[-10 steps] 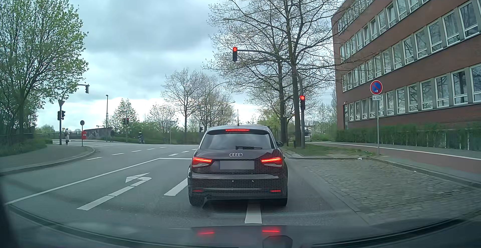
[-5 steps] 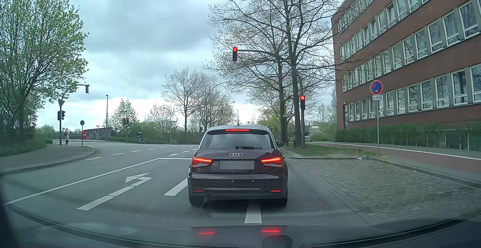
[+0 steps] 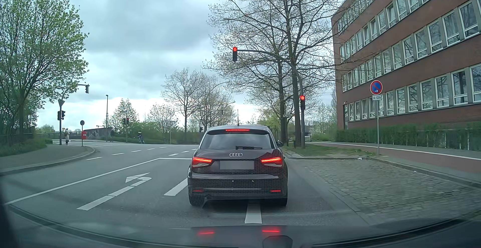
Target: Follow the waypoints while adhering to traffic rules and regulations
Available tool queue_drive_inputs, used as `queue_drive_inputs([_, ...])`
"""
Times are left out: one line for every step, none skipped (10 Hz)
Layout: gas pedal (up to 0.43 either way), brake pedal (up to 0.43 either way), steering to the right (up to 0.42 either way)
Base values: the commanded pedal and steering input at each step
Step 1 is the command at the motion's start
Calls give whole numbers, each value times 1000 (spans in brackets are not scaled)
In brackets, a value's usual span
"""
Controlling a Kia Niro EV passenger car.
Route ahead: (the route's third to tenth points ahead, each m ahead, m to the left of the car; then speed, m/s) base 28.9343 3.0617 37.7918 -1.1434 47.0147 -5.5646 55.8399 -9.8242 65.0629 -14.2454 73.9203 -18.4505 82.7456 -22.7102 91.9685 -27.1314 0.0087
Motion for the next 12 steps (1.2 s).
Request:
queue_drive_inputs([0,220,-5])
queue_drive_inputs([0,220,-5])
queue_drive_inputs([0,226,-5])
queue_drive_inputs([0,226,-5])
queue_drive_inputs([0,226,-5])
queue_drive_inputs([0,226,-5])
queue_drive_inputs([0,226,-5])
queue_drive_inputs([0,226,-5])
queue_drive_inputs([0,220,-5])
queue_drive_inputs([0,226,-5])
queue_drive_inputs([0,226,-5])
queue_drive_inputs([0,226,-5])
